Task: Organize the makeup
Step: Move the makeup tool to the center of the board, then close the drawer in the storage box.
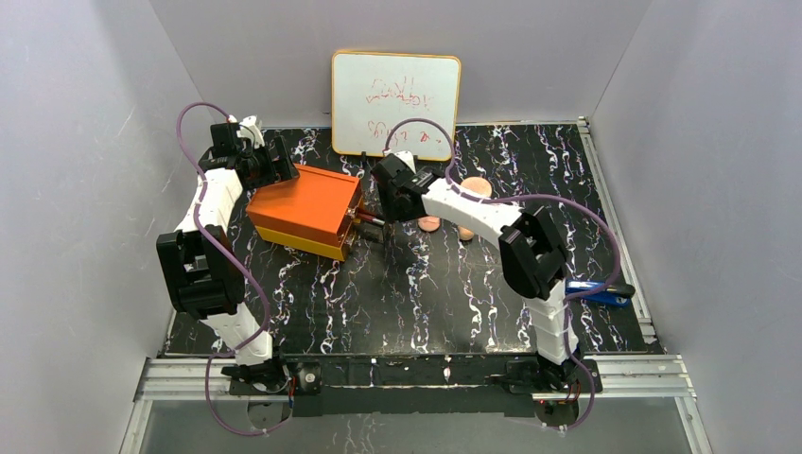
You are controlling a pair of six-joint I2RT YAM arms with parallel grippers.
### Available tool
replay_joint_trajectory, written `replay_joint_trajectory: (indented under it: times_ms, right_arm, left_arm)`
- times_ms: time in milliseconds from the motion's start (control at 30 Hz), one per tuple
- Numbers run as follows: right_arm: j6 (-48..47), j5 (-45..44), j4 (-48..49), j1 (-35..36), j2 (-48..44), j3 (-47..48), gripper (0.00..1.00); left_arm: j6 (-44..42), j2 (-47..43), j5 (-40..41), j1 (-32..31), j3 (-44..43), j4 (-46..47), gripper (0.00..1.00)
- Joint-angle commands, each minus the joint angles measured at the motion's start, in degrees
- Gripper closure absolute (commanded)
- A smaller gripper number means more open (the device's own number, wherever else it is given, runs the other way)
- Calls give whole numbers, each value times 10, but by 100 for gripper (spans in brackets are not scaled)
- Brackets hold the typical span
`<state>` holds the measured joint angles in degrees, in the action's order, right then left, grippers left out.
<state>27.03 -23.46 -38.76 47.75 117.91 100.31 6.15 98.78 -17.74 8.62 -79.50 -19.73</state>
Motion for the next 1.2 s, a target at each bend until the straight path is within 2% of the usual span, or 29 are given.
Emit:
replay_joint_trajectory:
  times_ms: [0,300,600,733,1000,1167]
  right_arm:
    - [45,-1,-23,8,33,37,29]
    - [56,0,-33,16,85,102,29]
    - [57,20,-53,30,165,247,29]
    - [59,30,-48,31,180,275,29]
    - [58,35,-30,34,170,264,29]
    - [41,-9,24,35,66,159,29]
  left_arm:
    - [-29,15,26,-19,29,-109,4]
    - [-28,25,13,-19,24,-106,4]
    - [-28,21,17,-19,26,-106,4]
    - [-27,22,17,-19,23,-107,4]
    - [-26,20,19,-19,20,-112,4]
    - [-26,20,24,-19,14,-116,4]
